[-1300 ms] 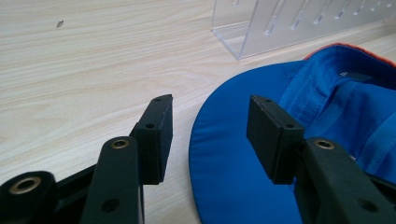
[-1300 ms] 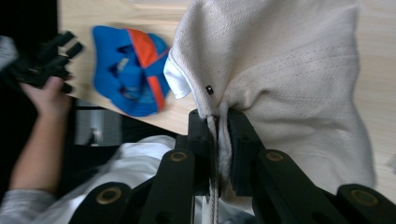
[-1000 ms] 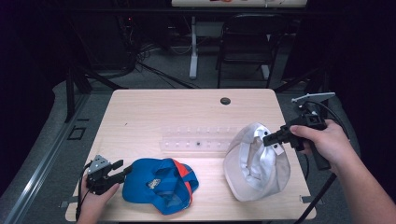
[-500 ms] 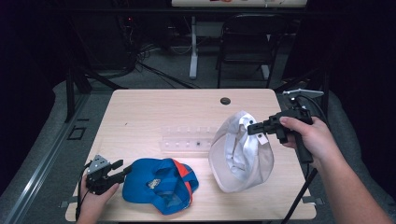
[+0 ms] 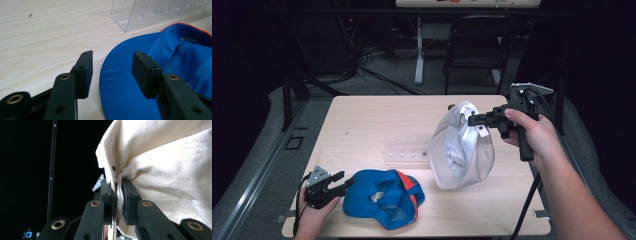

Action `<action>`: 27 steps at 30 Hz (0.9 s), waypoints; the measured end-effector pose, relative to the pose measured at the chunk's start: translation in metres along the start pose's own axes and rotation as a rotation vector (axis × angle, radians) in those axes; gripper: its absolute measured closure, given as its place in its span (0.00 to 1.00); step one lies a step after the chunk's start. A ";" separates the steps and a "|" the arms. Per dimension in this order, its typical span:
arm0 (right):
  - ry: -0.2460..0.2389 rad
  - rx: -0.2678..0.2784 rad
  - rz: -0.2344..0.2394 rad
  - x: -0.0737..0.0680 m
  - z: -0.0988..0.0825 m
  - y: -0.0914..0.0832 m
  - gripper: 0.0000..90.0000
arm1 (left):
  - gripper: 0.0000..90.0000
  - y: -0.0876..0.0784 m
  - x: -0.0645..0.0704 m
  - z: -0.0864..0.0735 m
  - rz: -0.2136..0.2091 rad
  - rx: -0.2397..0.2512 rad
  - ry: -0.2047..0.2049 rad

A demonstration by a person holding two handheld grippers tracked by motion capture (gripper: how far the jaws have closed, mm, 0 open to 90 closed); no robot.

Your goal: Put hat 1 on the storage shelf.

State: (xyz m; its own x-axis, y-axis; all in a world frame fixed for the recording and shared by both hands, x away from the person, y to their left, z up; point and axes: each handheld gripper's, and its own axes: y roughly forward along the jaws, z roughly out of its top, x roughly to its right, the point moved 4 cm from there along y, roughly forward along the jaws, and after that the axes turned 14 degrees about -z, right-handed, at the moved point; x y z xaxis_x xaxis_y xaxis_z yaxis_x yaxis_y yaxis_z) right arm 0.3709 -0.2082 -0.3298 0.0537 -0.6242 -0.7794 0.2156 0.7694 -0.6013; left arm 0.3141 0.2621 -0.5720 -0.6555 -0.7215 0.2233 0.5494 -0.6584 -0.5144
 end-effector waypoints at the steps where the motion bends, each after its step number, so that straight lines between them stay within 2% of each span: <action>1: -0.001 0.003 0.005 -0.002 0.001 0.001 0.91 | 0.58 -0.001 0.001 0.001 0.000 -0.002 0.008; 5: -0.003 0.012 0.025 -0.009 0.007 0.006 0.91 | 0.58 -0.002 0.007 0.006 -0.003 0.008 0.034; 6: 0.000 0.018 0.035 -0.012 0.010 0.008 0.91 | 0.58 -0.003 0.012 0.011 0.000 0.011 0.059; 7: 0.000 0.018 0.035 -0.012 0.010 0.008 0.91 | 0.57 -0.003 0.012 0.011 0.000 0.011 0.059; 10: 0.001 0.027 0.054 -0.019 0.017 0.014 0.91 | 0.56 -0.002 0.022 0.020 -0.003 0.026 0.097; 13: 0.002 0.030 0.063 -0.023 0.020 0.017 0.91 | 0.55 -0.001 0.033 0.030 -0.004 0.025 0.136; 17: 0.004 0.043 0.077 -0.030 0.025 0.023 0.91 | 0.52 0.003 0.047 0.048 -0.032 0.003 0.182; 22: 0.006 0.059 0.091 -0.038 0.031 0.032 0.91 | 0.50 0.017 0.073 0.076 -0.094 0.008 0.247; 23: 0.011 0.065 0.093 -0.041 0.033 0.036 0.91 | 0.50 0.026 0.085 0.085 -0.112 0.007 0.274; 27: 0.015 0.072 0.091 -0.043 0.037 0.042 0.91 | 0.49 0.039 0.100 0.094 -0.119 0.006 0.314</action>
State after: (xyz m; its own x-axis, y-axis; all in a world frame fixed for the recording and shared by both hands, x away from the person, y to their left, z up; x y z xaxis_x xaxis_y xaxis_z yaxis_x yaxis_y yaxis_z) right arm 0.4141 -0.1535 -0.3149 0.0620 -0.5497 -0.8331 0.2802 0.8107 -0.5141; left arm 0.3187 0.1439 -0.4921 -0.8422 -0.5390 0.0150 0.4622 -0.7360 -0.4947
